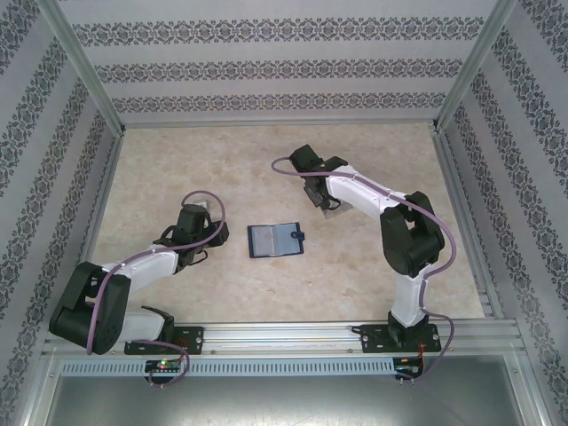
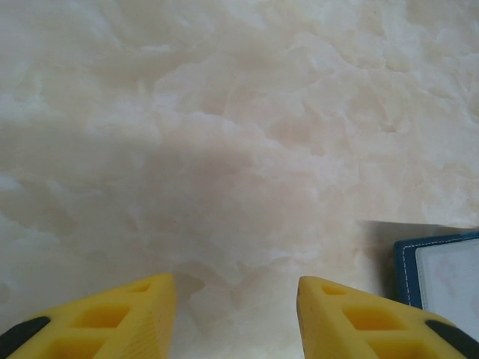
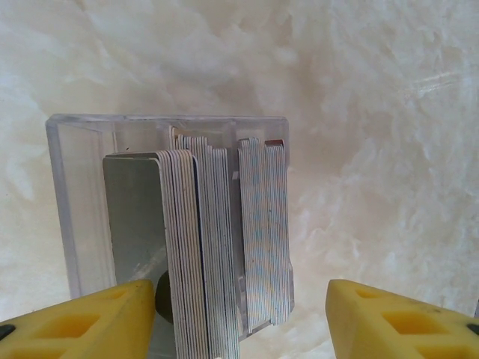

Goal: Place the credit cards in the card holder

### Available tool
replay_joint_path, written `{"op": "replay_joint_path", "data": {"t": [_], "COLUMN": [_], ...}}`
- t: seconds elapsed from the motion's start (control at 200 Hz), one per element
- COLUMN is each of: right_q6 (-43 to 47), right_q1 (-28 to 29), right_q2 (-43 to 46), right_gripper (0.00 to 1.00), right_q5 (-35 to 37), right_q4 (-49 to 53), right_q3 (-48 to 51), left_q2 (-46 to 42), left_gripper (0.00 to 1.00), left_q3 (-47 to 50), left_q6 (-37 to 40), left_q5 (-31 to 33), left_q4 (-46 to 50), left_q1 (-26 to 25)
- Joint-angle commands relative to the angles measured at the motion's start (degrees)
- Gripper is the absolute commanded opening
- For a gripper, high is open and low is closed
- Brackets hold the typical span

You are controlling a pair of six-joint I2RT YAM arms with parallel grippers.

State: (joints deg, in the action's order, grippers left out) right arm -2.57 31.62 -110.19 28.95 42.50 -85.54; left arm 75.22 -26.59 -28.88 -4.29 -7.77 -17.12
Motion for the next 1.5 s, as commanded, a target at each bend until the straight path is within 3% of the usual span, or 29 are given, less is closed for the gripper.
{"op": "replay_joint_path", "data": {"t": [0.0, 0.37, 0.585, 0.689, 0.954, 1.034, 1.119, 1.319, 1.499], "right_q6": [0.4, 1.4, 1.2, 1.0, 1.4, 1.5, 1.6, 2.0, 1.4], "right_q1": [-0.7, -0.6, -0.5, -0.1, 0.2, 0.2, 0.3, 1.0, 0.4], "right_q2": [0.2, 1.4, 1.2, 1.8, 2.2, 1.5, 0.9, -2.6, -2.9], "right_gripper": [0.60, 0.37, 0.13, 0.11, 0.12, 0.27, 0.37, 0.48, 0.52], "right_q5": [2.7, 2.2, 0.0, 0.1, 2.5, 4.1, 5.3, 8.1, 4.0], "right_q4": [1.6, 0.9, 1.2, 1.0, 0.8, 1.4, 1.5, 3.8, 3.7], "right_q3": [-0.4, 0.1, 0.0, 0.4, 0.4, -0.1, 0.3, -1.1, -0.9], "left_q2": [0.5, 0.4, 0.3, 0.8, 0.6, 0.3, 0.9, 1.0, 0.8], "left_gripper": [0.47, 0.48, 0.48, 0.48, 0.49, 0.50, 0.50, 0.51, 0.51], "left_q3": [-1.1, -1.0, -0.9, -1.1, -0.9, -0.5, -0.7, -0.9, -0.7], "left_q6": [0.9, 1.0, 1.2, 1.3, 1.8, 1.6, 1.7, 1.6, 1.7], "left_q5": [0.1, -0.5, -0.3, 0.0, -0.6, -0.8, -1.0, -1.1, -1.0], "left_q4": [0.6, 0.4, 0.4, 0.6, 0.4, -0.3, -0.5, -0.6, -0.3], "left_q1": [0.4, 0.5, 0.4, 0.4, 0.5, 0.4, 0.5, 0.4, 0.5]}}
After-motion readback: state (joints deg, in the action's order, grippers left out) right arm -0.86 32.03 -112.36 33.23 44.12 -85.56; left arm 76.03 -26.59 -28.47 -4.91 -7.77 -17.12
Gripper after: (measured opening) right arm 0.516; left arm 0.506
